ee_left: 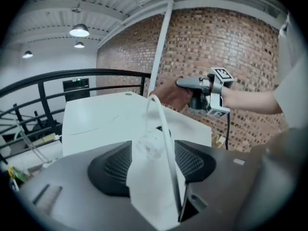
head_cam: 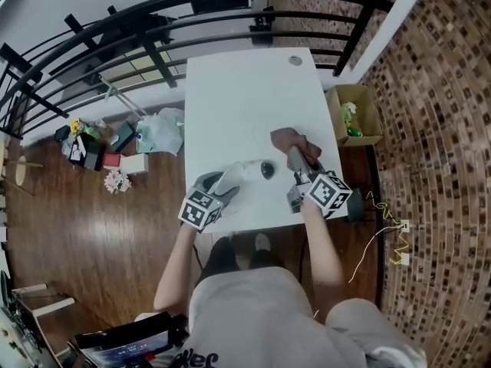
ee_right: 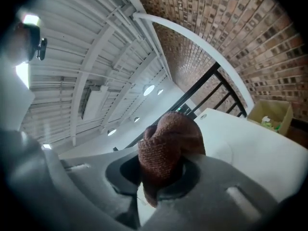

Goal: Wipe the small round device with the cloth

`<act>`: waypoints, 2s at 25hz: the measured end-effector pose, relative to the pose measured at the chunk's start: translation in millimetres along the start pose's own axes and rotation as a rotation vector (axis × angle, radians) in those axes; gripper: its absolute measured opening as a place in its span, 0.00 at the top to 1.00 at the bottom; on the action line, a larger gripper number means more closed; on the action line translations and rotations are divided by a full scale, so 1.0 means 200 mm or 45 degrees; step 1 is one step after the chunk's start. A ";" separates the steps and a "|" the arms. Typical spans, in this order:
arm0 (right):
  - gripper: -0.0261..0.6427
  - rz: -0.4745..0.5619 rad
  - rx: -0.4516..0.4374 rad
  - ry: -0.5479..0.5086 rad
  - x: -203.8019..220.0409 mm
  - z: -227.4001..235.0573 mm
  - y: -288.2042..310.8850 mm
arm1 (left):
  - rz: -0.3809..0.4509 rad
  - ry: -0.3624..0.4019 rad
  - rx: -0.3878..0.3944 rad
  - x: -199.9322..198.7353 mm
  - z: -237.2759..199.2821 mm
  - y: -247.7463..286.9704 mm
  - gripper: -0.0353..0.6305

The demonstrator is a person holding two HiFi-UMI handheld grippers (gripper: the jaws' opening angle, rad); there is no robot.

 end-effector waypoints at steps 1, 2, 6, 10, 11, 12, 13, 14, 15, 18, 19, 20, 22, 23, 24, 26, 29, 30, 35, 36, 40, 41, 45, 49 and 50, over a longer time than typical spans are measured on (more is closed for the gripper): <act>0.92 0.018 0.029 0.002 0.00 0.02 -0.03 | -0.028 0.082 0.000 0.02 -0.01 0.03 0.46; 0.92 0.034 0.054 0.005 0.00 0.03 -0.06 | -0.056 0.176 0.012 0.03 -0.02 0.08 0.40; 0.92 0.040 0.143 -0.007 0.10 0.01 -0.18 | -0.122 0.574 0.163 0.07 -0.01 0.32 0.16; 0.92 0.033 0.228 -0.015 0.18 -0.01 -0.30 | -0.135 0.712 0.305 0.06 -0.02 0.52 0.09; 0.92 0.033 0.245 -0.018 0.19 -0.01 -0.32 | -0.132 0.728 0.326 0.05 -0.04 0.56 0.09; 0.92 0.034 0.259 -0.022 0.20 -0.02 -0.34 | -0.130 0.750 0.341 0.04 -0.06 0.59 0.09; 0.92 0.037 0.271 -0.027 0.21 -0.03 -0.35 | -0.127 0.775 0.352 0.03 -0.08 0.62 0.09; 0.92 0.041 0.281 -0.034 0.21 -0.03 -0.35 | -0.122 0.798 0.362 0.02 -0.09 0.65 0.09; 0.92 0.044 0.290 -0.042 0.21 -0.04 -0.36 | -0.116 0.818 0.371 0.02 -0.11 0.67 0.09; 0.92 0.053 0.329 -0.061 0.21 -0.05 -0.38 | -0.107 0.877 0.383 0.01 -0.12 0.74 0.10; 0.92 0.057 0.344 -0.069 0.21 -0.05 -0.39 | -0.112 0.893 0.379 0.01 -0.12 0.74 0.10; 0.92 0.063 0.358 -0.076 0.20 -0.04 -0.40 | -0.120 0.895 0.373 0.01 -0.13 0.73 0.10; 0.92 0.071 0.387 -0.084 0.20 -0.04 -0.43 | -0.164 0.861 0.355 0.03 -0.16 0.69 0.10; 0.92 0.074 0.402 -0.085 0.19 -0.04 -0.45 | -0.212 0.840 0.351 0.07 -0.18 0.65 0.09; 0.92 0.079 0.416 -0.083 0.20 -0.04 -0.47 | -0.273 0.826 0.350 0.11 -0.22 0.60 0.07; 0.92 0.091 0.438 -0.080 0.20 -0.04 -0.50 | -0.393 0.820 0.346 0.20 -0.31 0.49 0.00; 0.92 0.110 0.464 -0.073 0.20 -0.03 -0.55 | -0.490 0.824 0.343 0.26 -0.46 0.32 0.00; 0.92 0.119 0.471 -0.069 0.20 -0.03 -0.56 | -0.495 0.813 0.353 0.25 -0.50 0.26 0.00; 0.92 0.159 0.475 -0.052 0.19 -0.02 -0.61 | -0.406 0.746 0.526 0.08 -0.54 -0.02 0.00; 0.92 0.168 0.468 -0.052 0.19 -0.03 -0.62 | -0.402 0.741 0.572 0.03 -0.53 -0.07 0.00; 0.92 0.180 0.457 -0.063 0.18 -0.06 -0.63 | -0.406 0.771 0.670 -0.18 -0.52 -0.19 0.00; 0.92 0.182 0.456 -0.066 0.18 -0.06 -0.63 | -0.409 0.787 0.686 -0.24 -0.50 -0.19 0.00; 0.92 0.183 0.455 -0.078 0.18 -0.09 -0.66 | -0.373 0.914 0.752 -0.47 -0.36 -0.13 0.00; 0.92 0.177 0.461 -0.086 0.21 -0.13 -0.68 | -0.399 1.163 0.774 -0.51 -0.18 0.03 0.00; 0.92 0.174 0.463 -0.086 0.22 -0.14 -0.69 | -0.427 1.211 0.789 -0.49 -0.12 0.07 0.00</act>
Point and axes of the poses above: the fingertips, and each gripper's own axes: y forward along the fingers, z to its right, x out of its underside, the point moved 5 cm from there along -y, backward along the fingers, and after that the axes turned 7 degrees about -x, right-handed, at the moved point
